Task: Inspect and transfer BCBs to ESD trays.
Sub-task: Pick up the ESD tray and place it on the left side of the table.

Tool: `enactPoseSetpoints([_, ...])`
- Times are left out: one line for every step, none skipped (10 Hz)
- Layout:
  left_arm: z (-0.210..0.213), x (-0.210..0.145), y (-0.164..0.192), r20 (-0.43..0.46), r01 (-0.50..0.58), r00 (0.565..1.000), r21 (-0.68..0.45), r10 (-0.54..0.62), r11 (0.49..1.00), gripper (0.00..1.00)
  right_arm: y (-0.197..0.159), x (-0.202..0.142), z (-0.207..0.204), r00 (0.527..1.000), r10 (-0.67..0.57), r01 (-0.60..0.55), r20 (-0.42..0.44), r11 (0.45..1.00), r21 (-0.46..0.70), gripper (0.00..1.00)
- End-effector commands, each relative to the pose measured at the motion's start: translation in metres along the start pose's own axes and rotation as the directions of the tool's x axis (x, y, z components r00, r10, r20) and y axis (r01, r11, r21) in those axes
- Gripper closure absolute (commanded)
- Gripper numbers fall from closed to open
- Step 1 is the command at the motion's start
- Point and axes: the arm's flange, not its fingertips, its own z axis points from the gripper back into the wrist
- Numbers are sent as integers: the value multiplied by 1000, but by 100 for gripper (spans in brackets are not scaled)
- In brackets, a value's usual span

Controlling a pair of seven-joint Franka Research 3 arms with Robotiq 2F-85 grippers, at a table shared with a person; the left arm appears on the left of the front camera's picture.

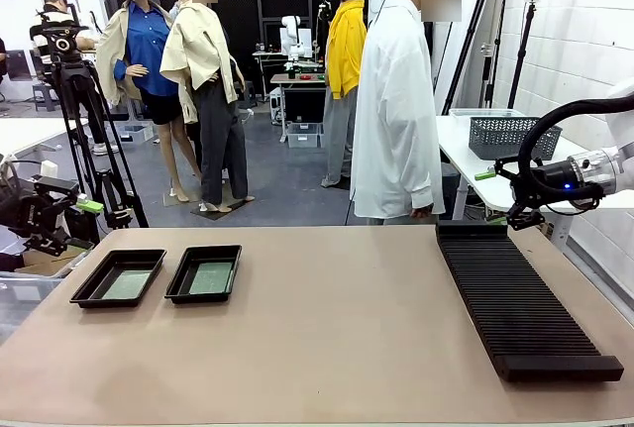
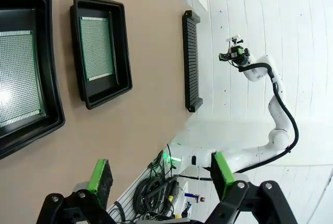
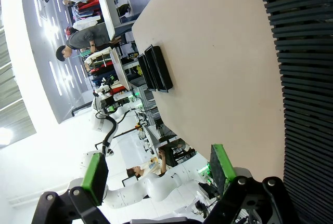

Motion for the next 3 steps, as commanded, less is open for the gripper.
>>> enactPoseSetpoints([1,-1,1,8,-7,1000,-5,7,1000,0,1,0,-2,1000,-8,8,5,1000,-4,0])
enactPoseSetpoints([1,-1,1,8,-7,1000,-5,7,1000,0,1,0,-2,1000,-8,8,5,1000,-4,0])
enactPoseSetpoints([1,-1,1,8,-7,1000,-5,7,1000,0,1,0,-2,1000,-8,8,5,1000,-4,0])
